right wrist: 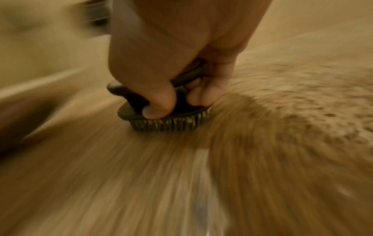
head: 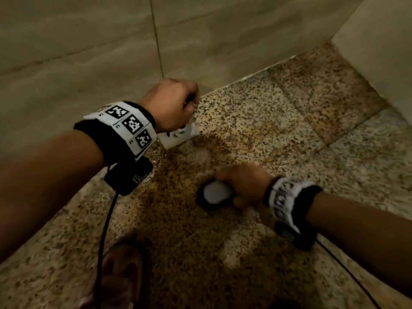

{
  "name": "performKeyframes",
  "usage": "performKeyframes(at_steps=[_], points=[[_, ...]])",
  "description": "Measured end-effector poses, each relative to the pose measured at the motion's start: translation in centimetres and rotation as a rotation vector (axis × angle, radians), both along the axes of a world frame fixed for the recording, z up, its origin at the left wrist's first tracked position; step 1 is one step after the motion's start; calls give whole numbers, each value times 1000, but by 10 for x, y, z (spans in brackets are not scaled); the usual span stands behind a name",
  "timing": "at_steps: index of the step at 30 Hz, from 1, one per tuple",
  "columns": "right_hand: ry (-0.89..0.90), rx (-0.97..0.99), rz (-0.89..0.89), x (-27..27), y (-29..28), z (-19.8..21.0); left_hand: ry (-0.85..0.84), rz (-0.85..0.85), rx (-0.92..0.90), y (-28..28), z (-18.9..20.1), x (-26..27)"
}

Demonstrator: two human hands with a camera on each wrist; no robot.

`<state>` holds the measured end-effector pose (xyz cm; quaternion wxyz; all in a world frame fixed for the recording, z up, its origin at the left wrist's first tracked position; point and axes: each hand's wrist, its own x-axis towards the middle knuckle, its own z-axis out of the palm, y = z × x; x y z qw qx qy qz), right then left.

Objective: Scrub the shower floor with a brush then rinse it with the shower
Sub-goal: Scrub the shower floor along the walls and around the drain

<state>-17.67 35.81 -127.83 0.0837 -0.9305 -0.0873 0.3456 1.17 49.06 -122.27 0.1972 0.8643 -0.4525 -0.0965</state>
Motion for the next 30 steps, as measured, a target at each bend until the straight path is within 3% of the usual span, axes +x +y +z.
performKeyframes(at_steps=[3,5,9,11,13,16,19,21,24,27,30], points=[[-152,44,-210,37,-14,1,14,-65,-40,-25,0,1],[-266,114,-464,35,-22,-1,33,-89,-76,-36,-2,1],[-379,189,-1294,-22,-54,-5,86,-185,-109,-58,-15,0],[-389,125,-1552,-59,-66,-4,126,-221,-140,-67,-24,-7],[-358,29,-1698,-94,-68,-3,149,-306,-184,-81,-31,-22],[-314,-70,-1822,-133,-52,-2,182,-392,-158,-101,-38,-50],[-161,-123,-1902,-160,-36,-5,232,-465,-77,-118,-42,-80],[-94,-174,-1955,-164,-29,-12,247,-512,-52,-125,-44,-95],[-177,-254,-2008,-129,-9,-22,255,-528,-34,-125,-44,-96],[-274,-39,-1959,-45,32,-22,228,-476,-141,-114,-31,-74],[-200,283,-1847,16,52,-16,191,-346,-136,-105,-18,-43]])
